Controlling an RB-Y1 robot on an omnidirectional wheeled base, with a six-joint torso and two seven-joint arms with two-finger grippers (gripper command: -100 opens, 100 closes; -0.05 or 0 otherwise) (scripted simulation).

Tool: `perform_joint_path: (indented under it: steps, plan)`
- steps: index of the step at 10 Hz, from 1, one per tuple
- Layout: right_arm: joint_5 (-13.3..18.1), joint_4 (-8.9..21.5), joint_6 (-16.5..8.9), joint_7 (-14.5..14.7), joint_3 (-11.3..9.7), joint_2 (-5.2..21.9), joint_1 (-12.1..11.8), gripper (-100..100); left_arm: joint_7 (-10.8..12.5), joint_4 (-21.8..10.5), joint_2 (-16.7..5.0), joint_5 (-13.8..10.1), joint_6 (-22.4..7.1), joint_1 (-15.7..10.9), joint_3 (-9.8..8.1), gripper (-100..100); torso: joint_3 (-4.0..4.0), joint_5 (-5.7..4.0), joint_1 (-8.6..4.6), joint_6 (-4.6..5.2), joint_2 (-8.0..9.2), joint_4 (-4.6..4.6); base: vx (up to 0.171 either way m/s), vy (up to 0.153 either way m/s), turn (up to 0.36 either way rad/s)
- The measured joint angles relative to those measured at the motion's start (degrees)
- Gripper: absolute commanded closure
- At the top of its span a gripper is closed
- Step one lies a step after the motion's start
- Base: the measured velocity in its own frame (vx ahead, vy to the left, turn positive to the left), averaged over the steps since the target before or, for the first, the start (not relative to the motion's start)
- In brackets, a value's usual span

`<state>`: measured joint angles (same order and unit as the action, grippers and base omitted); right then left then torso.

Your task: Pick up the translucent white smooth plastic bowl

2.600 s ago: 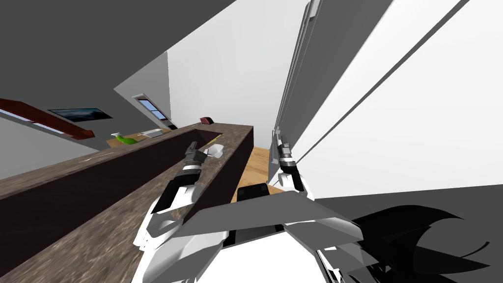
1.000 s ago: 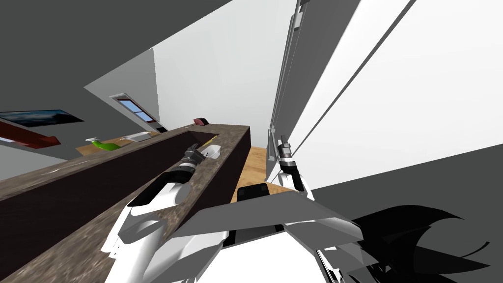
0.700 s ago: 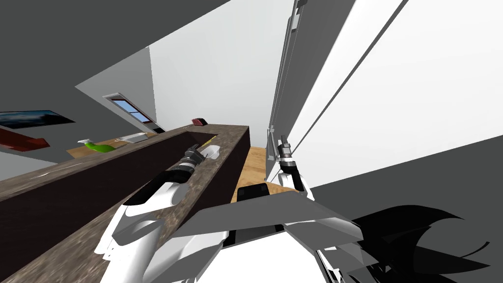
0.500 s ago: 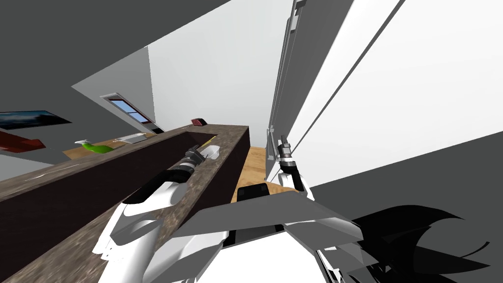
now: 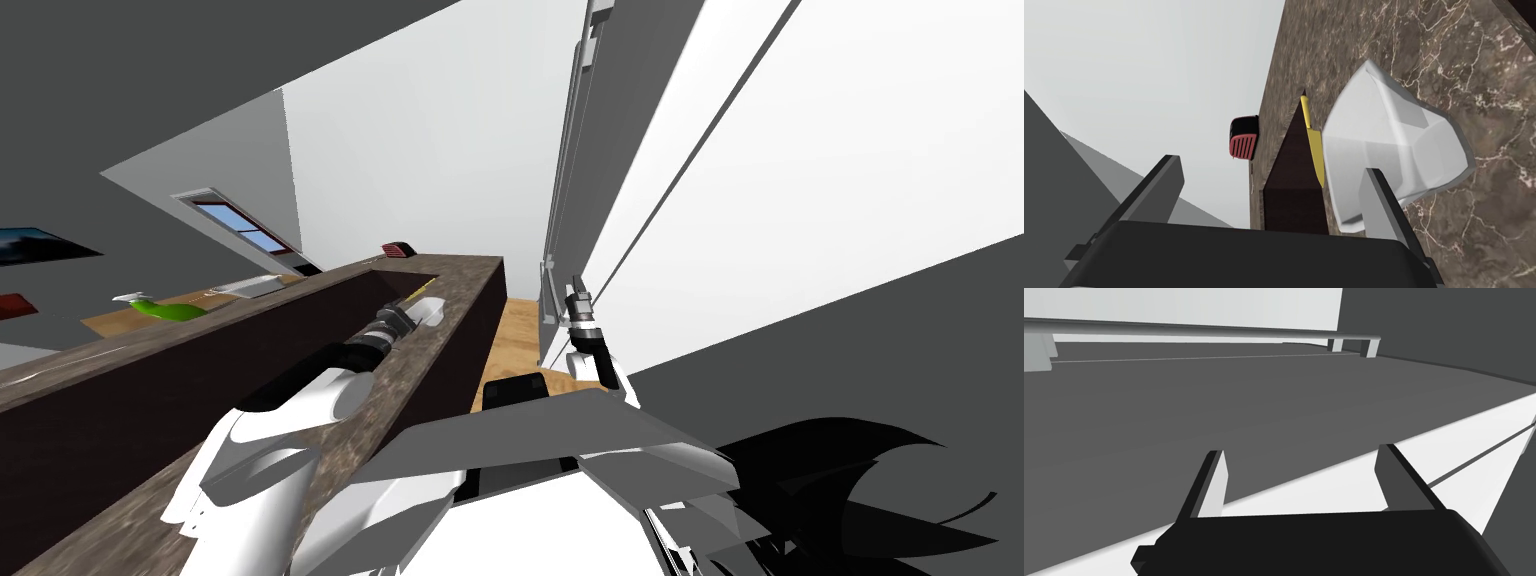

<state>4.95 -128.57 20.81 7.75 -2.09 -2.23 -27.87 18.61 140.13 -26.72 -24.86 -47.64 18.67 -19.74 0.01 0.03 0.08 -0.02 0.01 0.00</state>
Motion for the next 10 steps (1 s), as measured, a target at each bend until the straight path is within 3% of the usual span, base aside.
perform_joint_path:
  steps: [10]
  plan:
    - [0.0, 0.0, 0.0, 0.0, 0.0, 0.0, 0.0, 0, 2.17, 1.22, -4.16, -5.34, -14.62, -1.41, -3.18, -100, -0.03, 0.02, 0.09, 0.02, -0.05, -0.01, -0.001, 0.026, -0.071]
